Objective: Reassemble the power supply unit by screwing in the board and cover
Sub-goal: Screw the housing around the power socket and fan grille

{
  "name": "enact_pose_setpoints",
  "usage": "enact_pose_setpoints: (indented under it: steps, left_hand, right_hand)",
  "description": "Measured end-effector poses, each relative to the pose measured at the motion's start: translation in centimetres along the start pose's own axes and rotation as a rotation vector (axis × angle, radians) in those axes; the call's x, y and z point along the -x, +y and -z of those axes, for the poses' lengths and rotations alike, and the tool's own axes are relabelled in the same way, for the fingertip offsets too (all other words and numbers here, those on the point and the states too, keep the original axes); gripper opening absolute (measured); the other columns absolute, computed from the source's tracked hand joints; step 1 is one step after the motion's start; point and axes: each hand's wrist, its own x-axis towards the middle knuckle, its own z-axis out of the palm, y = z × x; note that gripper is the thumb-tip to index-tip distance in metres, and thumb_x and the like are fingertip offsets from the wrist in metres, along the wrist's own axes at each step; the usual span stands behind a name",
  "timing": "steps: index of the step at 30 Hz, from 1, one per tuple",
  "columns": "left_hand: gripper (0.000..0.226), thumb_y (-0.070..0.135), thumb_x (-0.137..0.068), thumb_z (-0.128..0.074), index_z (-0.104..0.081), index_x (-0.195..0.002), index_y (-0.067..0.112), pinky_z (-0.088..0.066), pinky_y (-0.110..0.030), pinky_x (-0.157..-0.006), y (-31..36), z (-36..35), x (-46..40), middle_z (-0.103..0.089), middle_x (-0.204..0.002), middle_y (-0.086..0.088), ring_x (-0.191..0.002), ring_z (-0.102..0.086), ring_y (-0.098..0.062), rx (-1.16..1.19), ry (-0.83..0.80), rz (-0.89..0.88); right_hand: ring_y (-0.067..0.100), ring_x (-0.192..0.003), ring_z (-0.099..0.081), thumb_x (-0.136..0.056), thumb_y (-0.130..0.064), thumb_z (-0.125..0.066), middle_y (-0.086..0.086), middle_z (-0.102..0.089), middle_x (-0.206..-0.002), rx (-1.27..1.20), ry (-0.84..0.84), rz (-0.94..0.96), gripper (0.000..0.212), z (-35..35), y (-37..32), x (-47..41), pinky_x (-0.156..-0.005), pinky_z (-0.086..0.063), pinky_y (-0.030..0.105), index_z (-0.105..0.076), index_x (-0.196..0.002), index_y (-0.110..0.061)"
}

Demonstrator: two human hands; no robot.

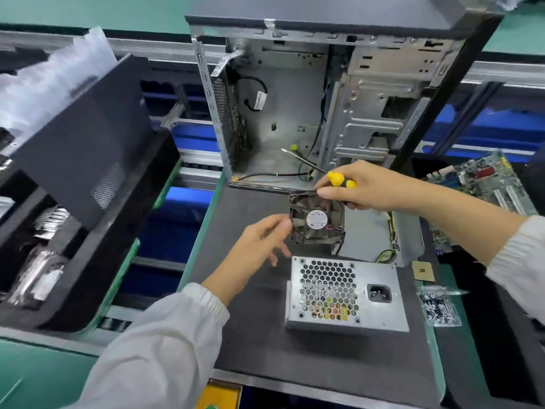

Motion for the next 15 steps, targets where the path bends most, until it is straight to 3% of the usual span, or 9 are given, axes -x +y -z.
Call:
enact_pose_setpoints:
  steps: [2, 3, 4, 6, 7, 9, 13, 15]
  left_hand:
    - [0.078, 0.075, -0.077, -0.041, -0.062, -0.121, 0.014, -0.051, -0.030, -0.058, 1.1, -0.3, -0.9, -0.066, -0.121, -0.015, -0.075, -0.068, -0.023, 0.215, -0.088, 0.207]
    - [0.085, 0.076, -0.077, -0.041, -0.062, -0.122, 0.008, -0.055, -0.031, -0.062, 1.6, -0.3, -1.2, -0.067, -0.118, -0.020, -0.078, -0.070, -0.026, 0.327, -0.144, 0.273]
    - [0.082, 0.071, -0.079, -0.046, -0.062, -0.120, 0.003, -0.058, -0.031, -0.065, 1.9, -0.3, -1.6, -0.069, -0.112, -0.024, -0.080, -0.072, -0.027, 0.439, -0.172, 0.294]
    - [0.055, 0.044, -0.084, -0.059, -0.061, -0.114, -0.003, -0.059, -0.029, -0.068, 2.3, -0.3, -2.3, -0.070, -0.102, -0.024, -0.081, -0.073, -0.025, 0.638, -0.139, 0.228]
    - [0.042, 0.028, -0.085, -0.061, -0.060, -0.114, -0.003, -0.059, -0.030, -0.070, 2.3, -0.3, -2.7, -0.070, -0.102, -0.022, -0.081, -0.073, -0.023, 0.666, -0.111, 0.167]
    - [0.037, 0.008, -0.087, -0.059, -0.054, -0.122, -0.003, -0.059, -0.032, -0.075, 2.2, -0.1, -3.2, -0.070, -0.107, -0.021, -0.086, -0.071, -0.024, 0.605, -0.092, 0.055]
    - [0.041, 0.003, -0.093, -0.057, -0.046, -0.133, 0.002, -0.059, -0.035, -0.074, 1.9, 0.3, -3.0, -0.068, -0.113, -0.022, -0.089, -0.071, -0.028, 0.445, -0.128, 0.006]
    - [0.041, 0.003, -0.093, -0.056, -0.047, -0.133, 0.003, -0.060, -0.036, -0.074, 2.2, 0.2, -2.8, -0.067, -0.115, -0.023, -0.089, -0.070, -0.026, 0.493, -0.126, 0.038]
  right_hand:
    - [0.002, -0.064, -0.059, -0.084, -0.050, -0.058, -0.012, -0.067, -0.077, 0.067, 0.060, 0.058, 0.031, 0.0, -0.7, 0.1, -0.058, -0.049, 0.019, -0.069, -0.103, -0.028]
    - [0.000, -0.072, -0.061, -0.082, -0.051, -0.058, -0.011, -0.069, -0.086, 0.119, 0.115, 0.116, 0.036, -0.1, -1.0, 0.4, -0.067, -0.051, 0.022, -0.069, -0.106, -0.027]
    - [0.000, -0.082, -0.062, -0.080, -0.051, -0.059, -0.011, -0.070, -0.095, 0.194, 0.172, 0.198, 0.040, -0.5, -1.2, 0.7, -0.075, -0.052, 0.024, -0.068, -0.109, -0.026]
    - [0.007, -0.098, -0.062, -0.080, -0.042, -0.067, -0.007, -0.068, -0.108, 0.359, 0.201, 0.376, 0.038, -1.4, -1.2, 1.4, -0.087, -0.050, 0.030, -0.069, -0.110, -0.019]
    - [0.011, -0.104, -0.060, -0.079, -0.036, -0.071, -0.004, -0.066, -0.113, 0.413, 0.165, 0.434, 0.034, -1.9, -0.9, 1.8, -0.091, -0.048, 0.032, -0.070, -0.107, -0.016]
    - [0.011, -0.112, -0.055, -0.074, -0.034, -0.075, -0.001, -0.059, -0.122, 0.391, 0.111, 0.422, 0.031, -2.1, -0.2, 2.2, -0.096, -0.043, 0.028, -0.073, -0.100, -0.017]
    - [-0.001, -0.103, -0.054, -0.079, -0.041, -0.067, -0.008, -0.058, -0.108, 0.074, 0.377, 0.260, 0.020, -0.1, 0.3, 2.2, -0.088, -0.042, 0.012, -0.071, -0.097, -0.033]
    - [-0.002, -0.102, -0.053, -0.080, -0.042, -0.066, -0.012, -0.058, -0.105, 0.068, 0.398, 0.242, 0.020, 0.7, 0.7, 2.1, -0.086, -0.042, 0.011, -0.068, -0.100, -0.040]
